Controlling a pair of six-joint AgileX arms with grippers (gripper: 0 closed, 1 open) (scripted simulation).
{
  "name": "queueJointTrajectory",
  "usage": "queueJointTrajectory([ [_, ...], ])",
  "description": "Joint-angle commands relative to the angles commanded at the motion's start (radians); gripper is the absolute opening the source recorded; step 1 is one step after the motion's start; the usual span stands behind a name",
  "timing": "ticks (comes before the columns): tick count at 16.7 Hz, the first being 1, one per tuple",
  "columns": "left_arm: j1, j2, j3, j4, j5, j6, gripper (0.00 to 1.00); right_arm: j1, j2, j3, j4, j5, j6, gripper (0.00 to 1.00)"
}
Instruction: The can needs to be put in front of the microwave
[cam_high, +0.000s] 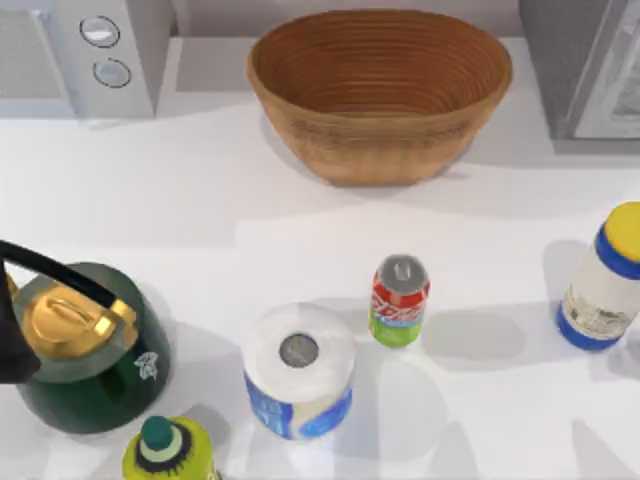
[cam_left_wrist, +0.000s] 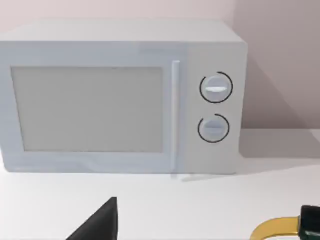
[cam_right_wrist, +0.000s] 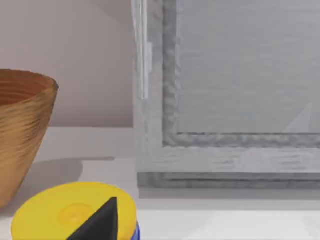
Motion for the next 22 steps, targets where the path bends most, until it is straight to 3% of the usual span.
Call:
queueJointTrajectory([
  [5, -0.023, 0.049, 0.055, -0.035, 0.002, 0.004, 1.0, 0.0, 0.0, 0.0, 0.0, 0.0, 0.0, 1.0],
  [9, -0.101, 0.234, 0.247, -0.163, 0.003, 0.01, 1.0, 0.0, 0.0, 0.0, 0.0, 0.0, 0.0, 1.0],
  [14, -0.251, 0.607, 0.626, -0.41, 0.004, 0.01, 1.0, 0.0, 0.0, 0.0, 0.0, 0.0, 0.0, 1.0],
  [22, -0.535, 1.37, 1.378, -0.884, 0.008, -0.004, 1.0, 0.0, 0.0, 0.0, 0.0, 0.0, 0.0, 1.0],
])
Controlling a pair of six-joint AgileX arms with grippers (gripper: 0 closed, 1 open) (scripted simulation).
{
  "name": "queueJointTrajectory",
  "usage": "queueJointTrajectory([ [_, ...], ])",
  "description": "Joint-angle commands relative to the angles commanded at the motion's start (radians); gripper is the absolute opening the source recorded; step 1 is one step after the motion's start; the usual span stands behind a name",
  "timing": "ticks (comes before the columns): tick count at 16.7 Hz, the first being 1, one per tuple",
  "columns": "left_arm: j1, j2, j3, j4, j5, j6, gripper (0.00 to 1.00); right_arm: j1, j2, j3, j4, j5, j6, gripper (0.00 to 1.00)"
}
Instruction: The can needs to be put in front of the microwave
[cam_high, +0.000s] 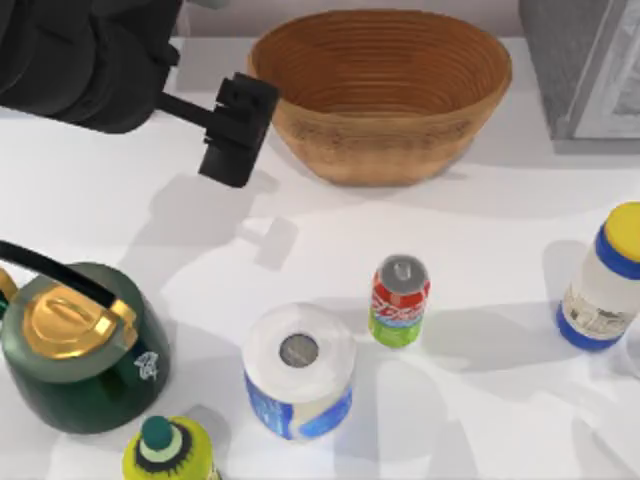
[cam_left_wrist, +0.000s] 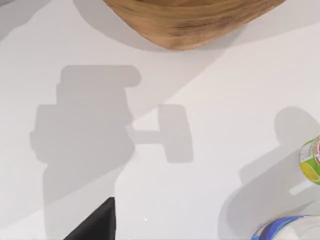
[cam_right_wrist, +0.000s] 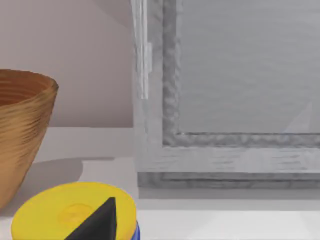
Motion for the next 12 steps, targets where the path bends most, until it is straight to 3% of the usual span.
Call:
queueJointTrajectory([
  [7, -0.204, 0.636, 0.581, -0.371, 0.001, -0.016, 1.0, 0.0, 0.0, 0.0, 0.0, 0.0, 0.0, 1.0],
  [12, -0.29, 0.933, 0.833, -0.544, -0.001, -0.023, 1.0, 0.0, 0.0, 0.0, 0.0, 0.0, 0.0, 1.0],
])
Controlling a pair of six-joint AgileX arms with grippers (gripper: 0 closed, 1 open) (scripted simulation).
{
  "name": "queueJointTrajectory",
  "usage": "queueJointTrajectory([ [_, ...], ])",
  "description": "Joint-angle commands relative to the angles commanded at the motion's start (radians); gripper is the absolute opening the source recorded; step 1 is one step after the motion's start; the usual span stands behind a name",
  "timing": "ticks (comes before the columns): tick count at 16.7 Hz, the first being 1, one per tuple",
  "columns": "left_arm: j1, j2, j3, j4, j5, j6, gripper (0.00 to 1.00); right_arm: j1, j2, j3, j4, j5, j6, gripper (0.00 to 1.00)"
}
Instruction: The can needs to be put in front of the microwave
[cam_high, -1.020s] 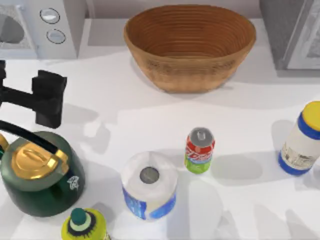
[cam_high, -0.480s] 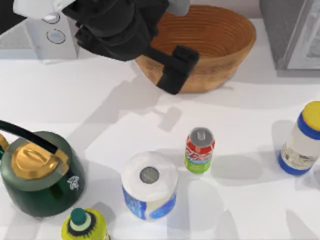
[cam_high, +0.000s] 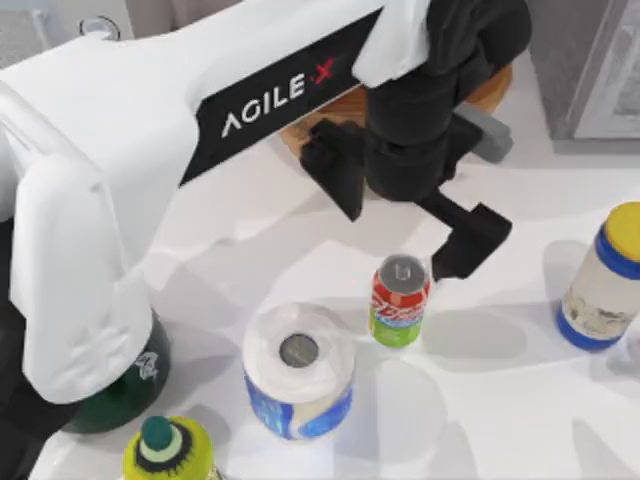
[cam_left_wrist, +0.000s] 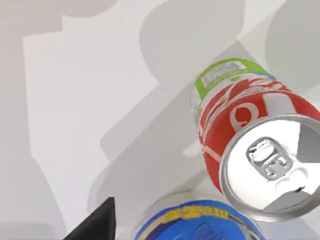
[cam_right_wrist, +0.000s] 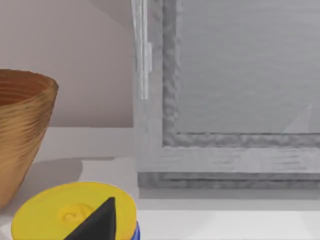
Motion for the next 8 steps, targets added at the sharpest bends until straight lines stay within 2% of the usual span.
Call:
queueJointTrajectory([
  [3, -0.02, 0.067, 0.057, -0.042, -0.001, -0.001, 1.0, 0.0, 0.0, 0.0, 0.0, 0.0, 0.0, 1.0],
  [8, -0.015, 0.067, 0.055, -0.04, 0.0, -0.001, 1.0, 0.0, 0.0, 0.0, 0.0, 0.0, 0.0, 1.0],
])
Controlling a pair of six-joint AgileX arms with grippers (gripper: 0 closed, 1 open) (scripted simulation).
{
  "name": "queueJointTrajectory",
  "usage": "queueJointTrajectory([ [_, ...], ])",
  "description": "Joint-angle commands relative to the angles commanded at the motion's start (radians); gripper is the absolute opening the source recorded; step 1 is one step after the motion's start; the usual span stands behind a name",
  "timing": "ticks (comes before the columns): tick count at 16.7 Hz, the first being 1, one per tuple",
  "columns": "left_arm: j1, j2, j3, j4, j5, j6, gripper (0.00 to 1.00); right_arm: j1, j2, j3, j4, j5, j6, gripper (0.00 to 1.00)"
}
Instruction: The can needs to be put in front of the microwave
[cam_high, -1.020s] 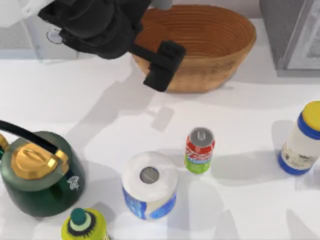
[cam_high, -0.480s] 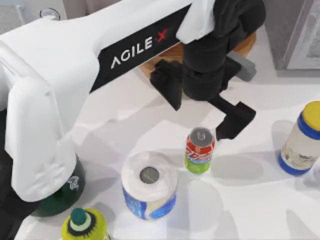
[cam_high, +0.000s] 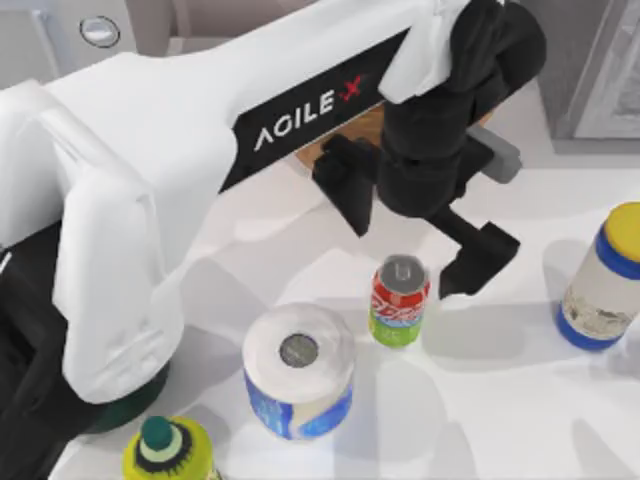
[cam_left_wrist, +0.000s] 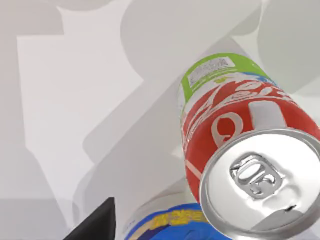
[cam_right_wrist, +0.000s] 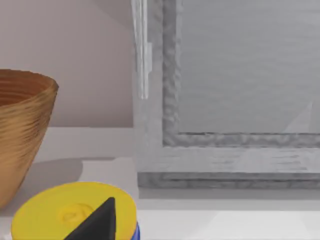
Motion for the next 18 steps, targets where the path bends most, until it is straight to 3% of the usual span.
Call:
queueJointTrajectory([
  [9, -0.003, -0.006, -0.236, 0.231, 0.0, 0.001, 1.0, 0.0, 0.0, 0.0, 0.0, 0.0, 0.0, 1.0],
  [13, -0.004, -0.006, -0.245, 0.24, 0.0, 0.001, 1.0, 0.0, 0.0, 0.0, 0.0, 0.0, 0.0, 1.0],
  [18, -0.004, -0.006, -0.245, 0.24, 0.0, 0.001, 0.62, 0.0, 0.0, 0.0, 0.0, 0.0, 0.0, 1.0],
])
